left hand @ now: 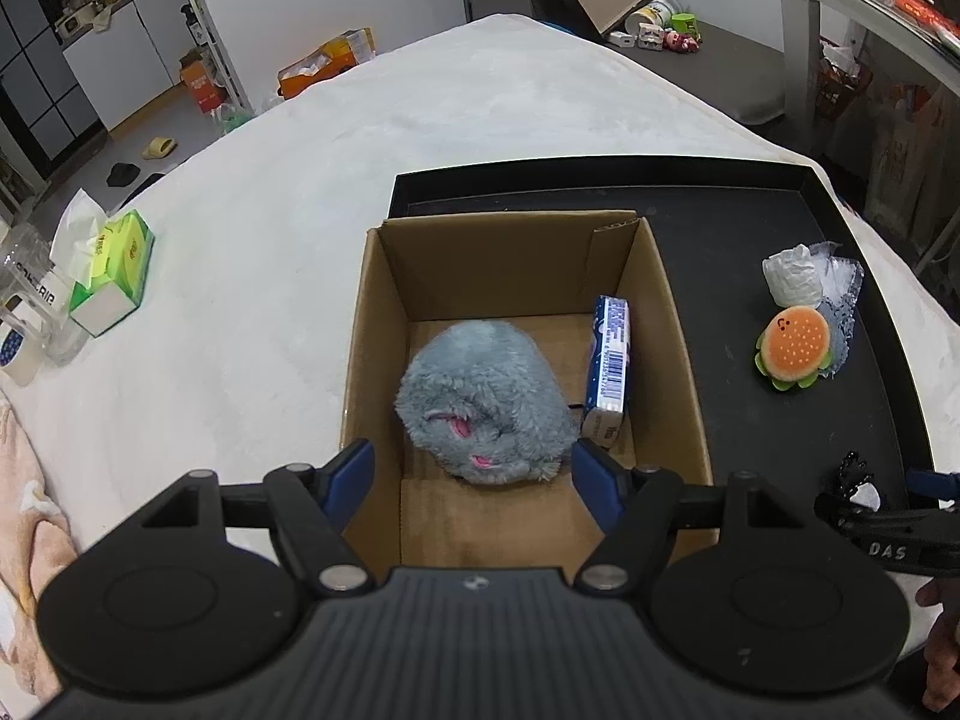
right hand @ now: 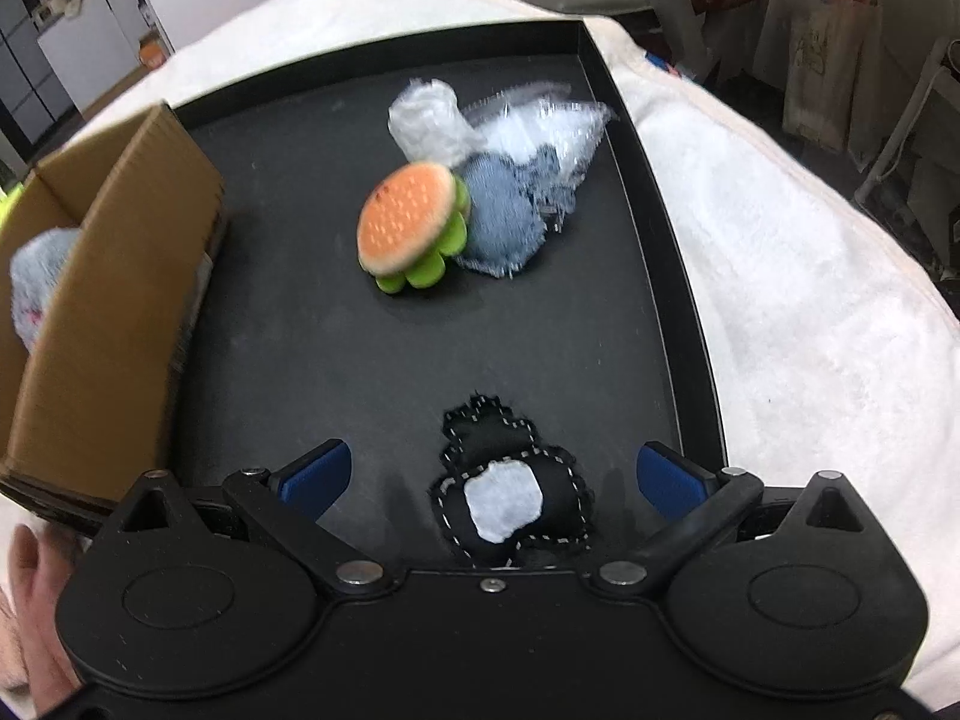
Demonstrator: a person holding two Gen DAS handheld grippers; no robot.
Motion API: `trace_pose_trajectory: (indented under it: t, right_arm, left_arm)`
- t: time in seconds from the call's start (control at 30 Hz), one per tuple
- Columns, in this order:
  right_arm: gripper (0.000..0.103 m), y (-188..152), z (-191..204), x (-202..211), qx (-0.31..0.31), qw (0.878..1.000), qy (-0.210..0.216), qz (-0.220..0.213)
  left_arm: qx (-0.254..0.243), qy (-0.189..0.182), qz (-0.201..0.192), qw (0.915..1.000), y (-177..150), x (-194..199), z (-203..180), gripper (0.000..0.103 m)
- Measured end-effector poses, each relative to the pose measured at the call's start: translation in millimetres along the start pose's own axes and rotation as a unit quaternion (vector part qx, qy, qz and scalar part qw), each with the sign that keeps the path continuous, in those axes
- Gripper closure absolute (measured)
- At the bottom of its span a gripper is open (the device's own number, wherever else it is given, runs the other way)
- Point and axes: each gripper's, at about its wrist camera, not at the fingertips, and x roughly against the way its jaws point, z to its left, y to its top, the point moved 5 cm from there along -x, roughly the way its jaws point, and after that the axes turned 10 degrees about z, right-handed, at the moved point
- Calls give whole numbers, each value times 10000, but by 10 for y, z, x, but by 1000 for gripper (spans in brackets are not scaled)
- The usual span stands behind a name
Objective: Organize soft objects
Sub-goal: 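Move the right gripper to the black beaded bracelet and grasp it, then lift the black bracelet with the right gripper and carry it over the box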
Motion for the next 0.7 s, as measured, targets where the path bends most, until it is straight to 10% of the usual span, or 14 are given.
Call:
trace_pose_trajectory:
  t: [0.27,0.7]
  right_arm:
    - [58,-48,-10,-67,176,9996,-218,35]
    - [63,15,-52,283,10,9990,-19,-438]
  left_arm:
    - [-48,28,-28,10000,11,29,-37,32]
    - [44,-92,-164,9998,38,133,59,32]
